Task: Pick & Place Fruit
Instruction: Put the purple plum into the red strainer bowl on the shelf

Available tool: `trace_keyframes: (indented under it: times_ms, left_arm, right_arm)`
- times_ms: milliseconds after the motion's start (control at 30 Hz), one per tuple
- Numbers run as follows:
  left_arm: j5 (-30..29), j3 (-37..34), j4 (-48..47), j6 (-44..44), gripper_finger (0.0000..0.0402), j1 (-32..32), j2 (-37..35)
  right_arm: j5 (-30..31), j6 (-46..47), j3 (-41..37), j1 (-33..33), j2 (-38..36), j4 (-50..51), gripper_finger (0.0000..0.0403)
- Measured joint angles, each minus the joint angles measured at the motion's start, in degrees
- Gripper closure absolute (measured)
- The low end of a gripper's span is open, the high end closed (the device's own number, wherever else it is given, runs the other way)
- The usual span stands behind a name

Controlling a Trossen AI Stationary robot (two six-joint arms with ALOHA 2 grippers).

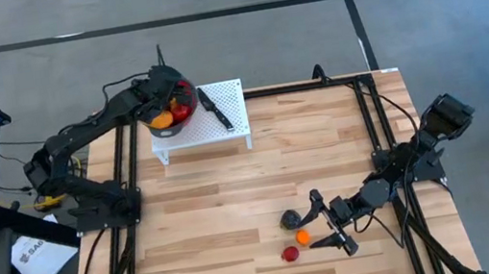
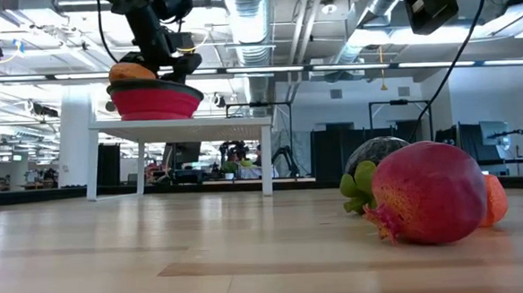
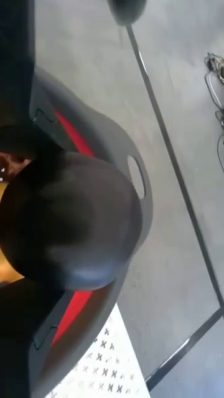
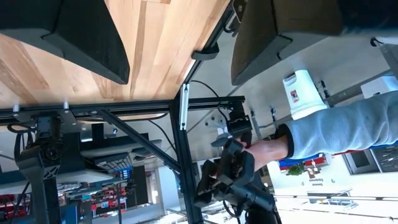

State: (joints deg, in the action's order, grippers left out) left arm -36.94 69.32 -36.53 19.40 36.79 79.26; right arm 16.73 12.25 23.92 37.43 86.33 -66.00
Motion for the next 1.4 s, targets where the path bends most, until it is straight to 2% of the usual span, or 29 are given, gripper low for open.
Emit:
trace_keyframes:
  times_ms: [367,733,1100,1400]
  left_arm:
    - [0.1,0.0,-0.01,0.0,0.0141,0.0,0.0]
    - [0.13,0.0,-1.08,1.01,0.0106,0.4,0.0]
    - [0.15,0.0,-1.16,0.59,0.0101,0.42,0.0]
    - [0.25,0.0,-0.58,0.59,0.0062,1.99,-0.02]
  right_arm:
    - [0.0,0.09,0.0,0.0,0.0,0.0,0.0127]
    - [-0.01,0.26,0.0,0.0,0.0,0.0,0.0127]
    - [-0.02,0.28,0.0,0.0,0.02,0.0,0.0127]
    - [-0.02,0.31,0.0,0.0,0.02,0.0,0.0127]
